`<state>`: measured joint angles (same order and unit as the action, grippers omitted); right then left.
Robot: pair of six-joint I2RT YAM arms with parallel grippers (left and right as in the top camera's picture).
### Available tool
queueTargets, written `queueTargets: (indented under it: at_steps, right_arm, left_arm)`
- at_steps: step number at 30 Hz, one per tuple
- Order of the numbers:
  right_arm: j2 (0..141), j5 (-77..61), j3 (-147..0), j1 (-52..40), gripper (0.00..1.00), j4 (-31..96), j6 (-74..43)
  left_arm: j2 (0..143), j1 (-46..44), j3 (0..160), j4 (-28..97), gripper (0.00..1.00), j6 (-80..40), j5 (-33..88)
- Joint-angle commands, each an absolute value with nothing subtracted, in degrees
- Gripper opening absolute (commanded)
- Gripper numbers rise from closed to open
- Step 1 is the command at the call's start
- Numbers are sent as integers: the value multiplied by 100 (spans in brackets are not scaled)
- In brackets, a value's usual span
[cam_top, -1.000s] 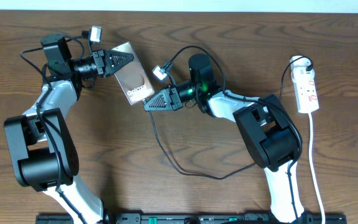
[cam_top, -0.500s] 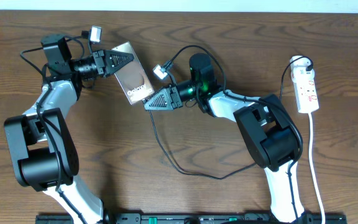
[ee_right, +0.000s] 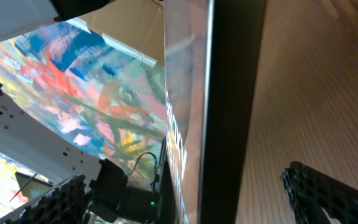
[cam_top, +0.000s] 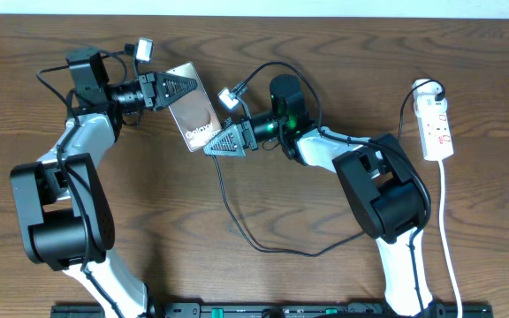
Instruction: Plug charger to phone and switch on socket
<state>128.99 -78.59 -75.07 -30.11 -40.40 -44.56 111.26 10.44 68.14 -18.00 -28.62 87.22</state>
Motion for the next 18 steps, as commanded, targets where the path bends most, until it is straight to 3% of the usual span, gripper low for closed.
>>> queueTargets:
  at_steps: [1,18]
  right_arm:
    - [12873,-7870,-7605,-2971,99,-4053,-4407]
    - [12873,-7891,-7605,-2810,99,-4047,-4281]
  left_arm:
    - [11122,1090,6847,-1813,7,-2812,9013]
    - [11122,2128,6845,-1151,8,-2810,9013]
